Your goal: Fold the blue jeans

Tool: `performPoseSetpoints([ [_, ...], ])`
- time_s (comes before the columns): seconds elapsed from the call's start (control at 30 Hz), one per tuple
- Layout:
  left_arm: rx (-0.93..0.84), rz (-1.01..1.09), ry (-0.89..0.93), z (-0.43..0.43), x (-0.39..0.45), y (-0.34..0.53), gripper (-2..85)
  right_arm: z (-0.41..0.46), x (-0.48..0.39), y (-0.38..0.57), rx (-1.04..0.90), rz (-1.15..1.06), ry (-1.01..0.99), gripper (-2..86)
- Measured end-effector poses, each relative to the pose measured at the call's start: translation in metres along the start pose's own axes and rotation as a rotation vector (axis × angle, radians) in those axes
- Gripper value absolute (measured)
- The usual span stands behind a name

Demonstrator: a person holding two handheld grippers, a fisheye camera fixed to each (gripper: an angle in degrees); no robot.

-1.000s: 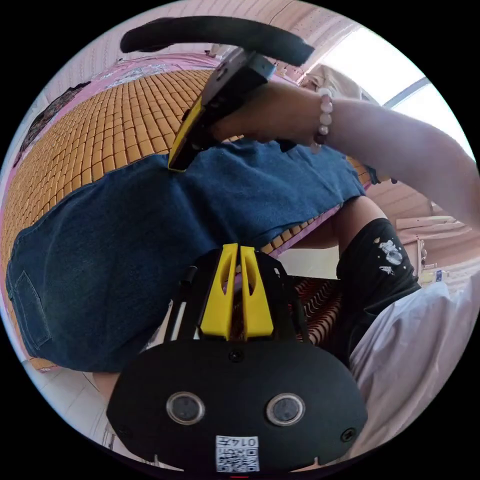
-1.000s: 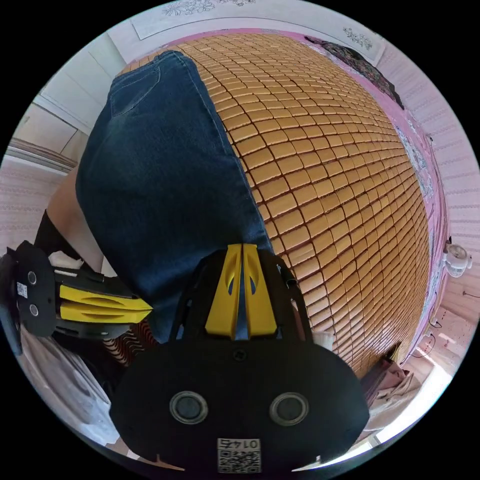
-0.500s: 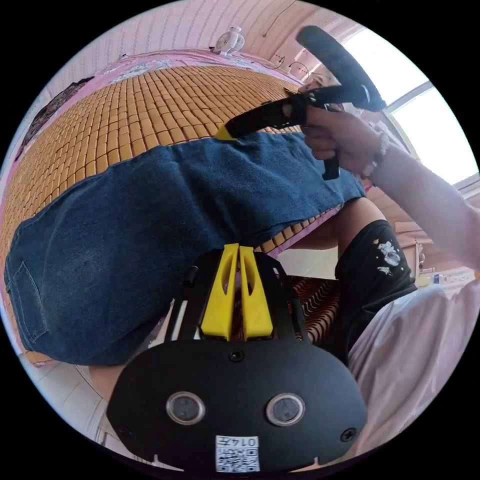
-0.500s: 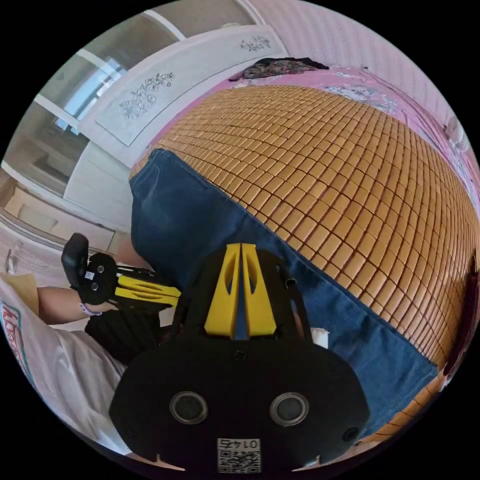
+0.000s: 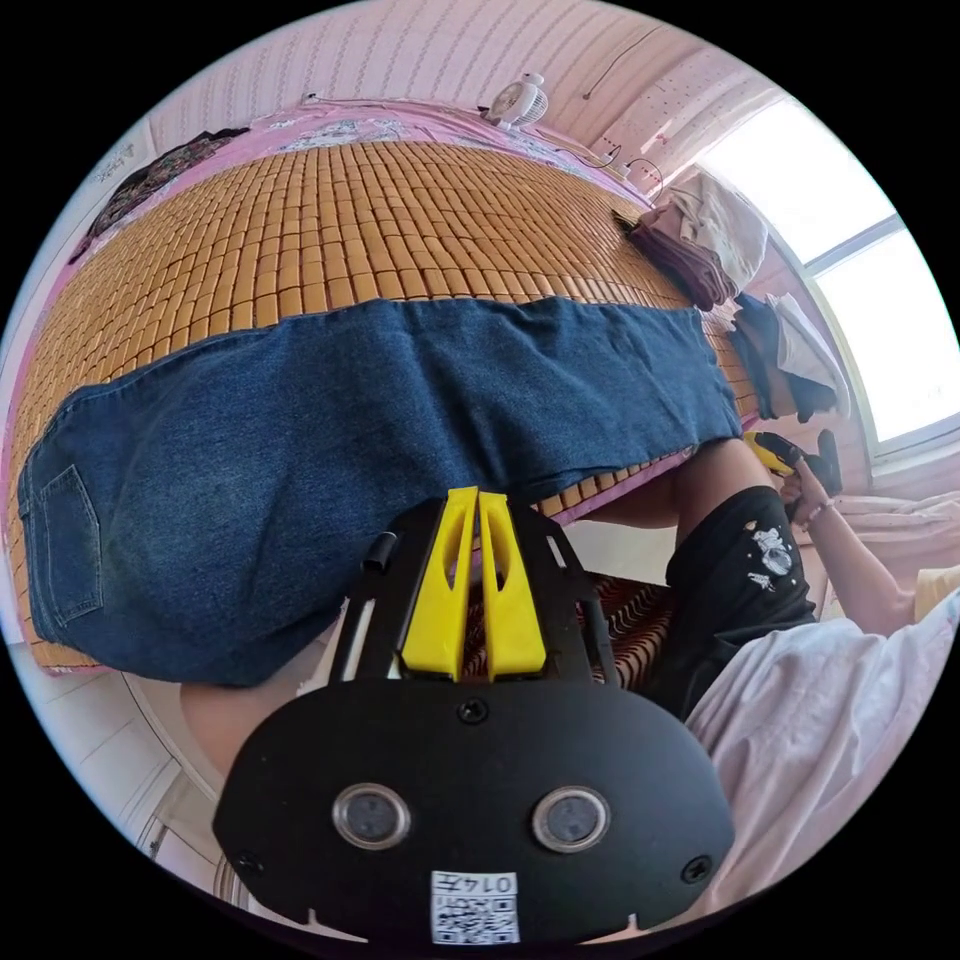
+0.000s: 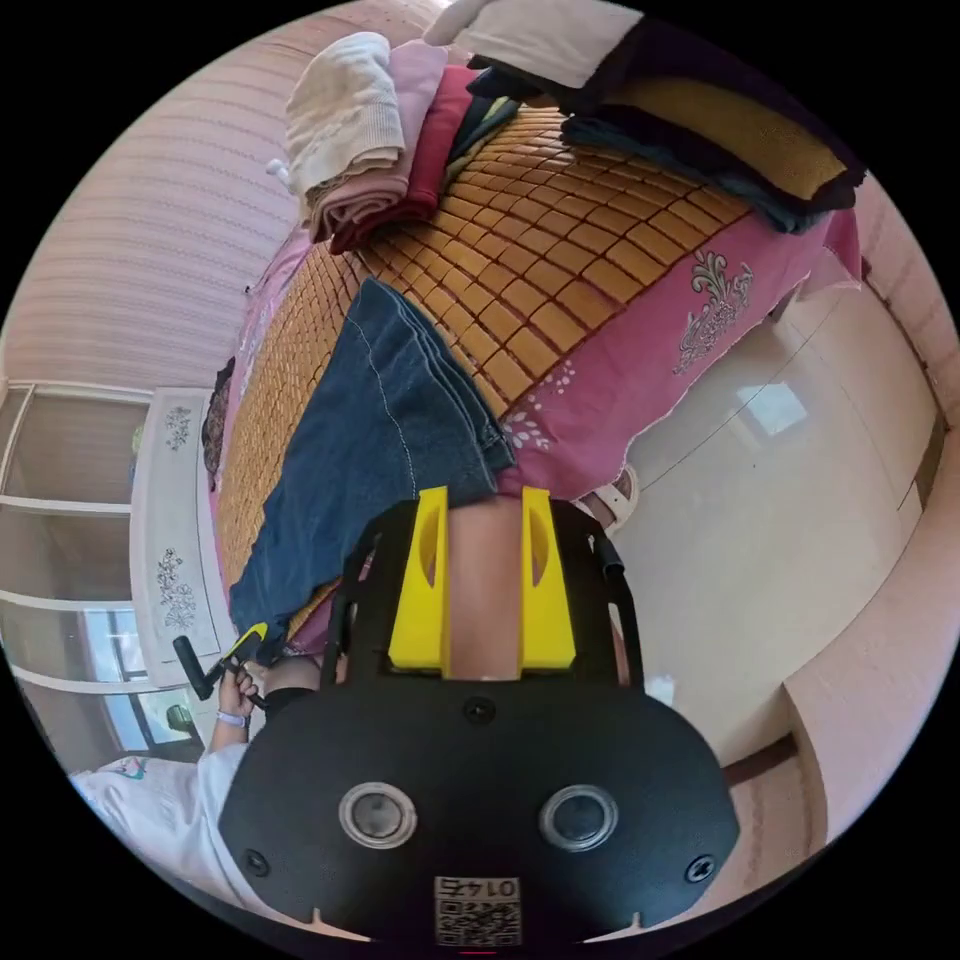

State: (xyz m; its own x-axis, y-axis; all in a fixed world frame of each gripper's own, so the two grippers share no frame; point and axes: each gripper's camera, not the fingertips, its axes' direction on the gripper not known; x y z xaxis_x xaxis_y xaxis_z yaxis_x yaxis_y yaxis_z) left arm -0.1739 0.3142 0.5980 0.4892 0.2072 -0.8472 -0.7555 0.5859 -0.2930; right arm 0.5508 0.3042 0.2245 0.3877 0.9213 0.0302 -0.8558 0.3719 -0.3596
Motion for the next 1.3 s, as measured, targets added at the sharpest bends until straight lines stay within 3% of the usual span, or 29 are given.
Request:
performPoseSetpoints([
  [0.07, -0.045, -0.001, -0.017, 0.013, -0.001, -0.006, -1.0, -0.015, 0.019, -0.003, 0.059, 0.029, -0.132, 4.1],
  [0.23, -0.054, -0.017, 0.004, 0.015, -0.008, -0.009, -1.0, -0.039, 0.022, -0.008, 0.042, -0.083, -0.159, 0.9],
  [0.3, -0.06, -0.027, 0.008, 0.009, -0.008, -0.01, -1.0, -0.061, 0.016, -0.006, 0.121, -0.147, -0.183, 0.6],
  [0.37, -0.06, -0.011, 0.01, 0.004, -0.003, -0.01, -1.0, -0.086, 0.012, -0.004, 0.182, -0.216, -0.127, 0.6],
  [0.5, -0.078, 0.005, 0.002, 0.006, -0.002, -0.011, -1.0, -0.065, 0.047, -0.003, 0.07, -0.111, -0.029, 1.6],
  [0.63, -0.069, -0.014, 0.025, -0.006, -0.008, -0.01, -1.0, -0.067, 0.088, 0.018, 0.169, 0.009, -0.112, 11.1],
  [0.73, -0.034, -0.007, 0.019, -0.025, -0.008, -0.007, -1.0, -0.057, 0.11, 0.026, 0.115, 0.047, -0.108, 17.2],
  [0.87, 0.02, -0.056, 0.001, -0.059, -0.028, 0.0, -1.0, -0.049, 0.12, 0.028, 0.034, 0.011, -0.22, 11.6],
  [1.0, 0.037, -0.14, -0.05, -0.084, -0.065, 0.007, -1.0, -0.07, 0.114, 0.035, 0.082, -0.042, -0.271, 4.4],
  [1.17, -0.017, -0.206, -0.12, -0.086, -0.096, 0.014, -1.0, -0.115, 0.075, 0.045, 0.235, -0.221, -0.396, 2.7],
  [1.3, -0.074, -0.073, -0.069, -0.078, -0.062, 0.0, -1.0, -0.16, 0.038, 0.05, 0.377, -0.351, -0.46, 2.3],
])
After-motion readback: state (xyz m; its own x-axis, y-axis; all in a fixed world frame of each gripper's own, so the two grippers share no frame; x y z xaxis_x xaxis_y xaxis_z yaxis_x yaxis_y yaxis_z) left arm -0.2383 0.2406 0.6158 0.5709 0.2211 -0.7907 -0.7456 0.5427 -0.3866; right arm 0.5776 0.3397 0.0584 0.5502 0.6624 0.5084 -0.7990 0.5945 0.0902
